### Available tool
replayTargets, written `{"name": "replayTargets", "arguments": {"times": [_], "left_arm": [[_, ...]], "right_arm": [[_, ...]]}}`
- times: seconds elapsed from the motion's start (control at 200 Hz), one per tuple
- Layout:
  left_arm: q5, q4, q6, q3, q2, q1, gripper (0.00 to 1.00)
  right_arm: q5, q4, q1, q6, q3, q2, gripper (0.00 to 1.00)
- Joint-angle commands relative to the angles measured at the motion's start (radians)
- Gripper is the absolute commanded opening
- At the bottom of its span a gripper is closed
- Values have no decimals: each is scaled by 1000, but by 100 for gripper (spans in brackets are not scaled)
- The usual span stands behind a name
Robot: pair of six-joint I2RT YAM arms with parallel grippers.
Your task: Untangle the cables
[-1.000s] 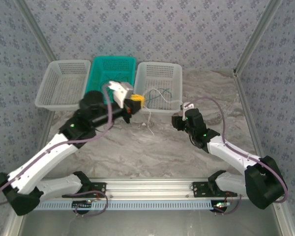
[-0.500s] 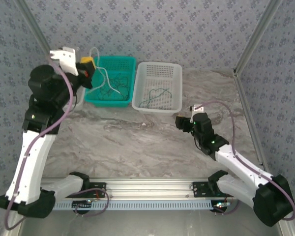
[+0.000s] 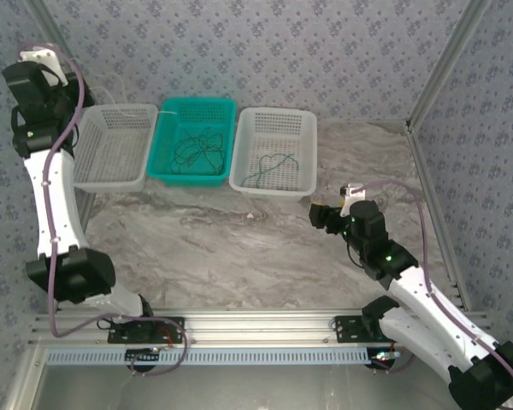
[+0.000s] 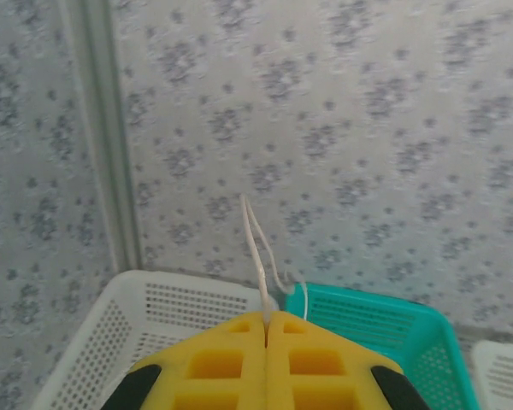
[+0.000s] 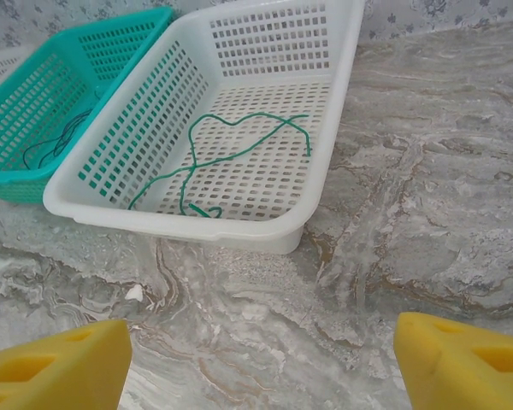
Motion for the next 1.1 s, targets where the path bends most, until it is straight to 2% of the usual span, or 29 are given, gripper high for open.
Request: {"name": "replayTargets", "arguments": {"times": [0.0,0.145,0.525,0.62,0.7,0.775,0.959,1.094], "left_arm": [[38,-14,-30,113,91,33,0],[61,-74,-34,226,246,57,0],[-8,-152,-75,154,430,62,0],[-57,-157,-103,122,429,63,17],[-87,-135,-127,77,392,62,35],[-80,-91,-151,10,327,62,44],[43,60,-217,-195,75,50,47],[35,149,-224,-423,-181,-28,50]], "right_arm": [[18,-39,0,20,37,-15,83],[20,-39,0,24,42,-18,83],[42,-94,-2,21,47,-73,84],[40,-96,-2,23,50,-76,84],[40,-99,-2,23,56,-76,84],[45,-99,-3,21,61,-75,84],[101,-100,-10,1,60,-72,85],[206,-116,-43,14,45,-59,87]]}}
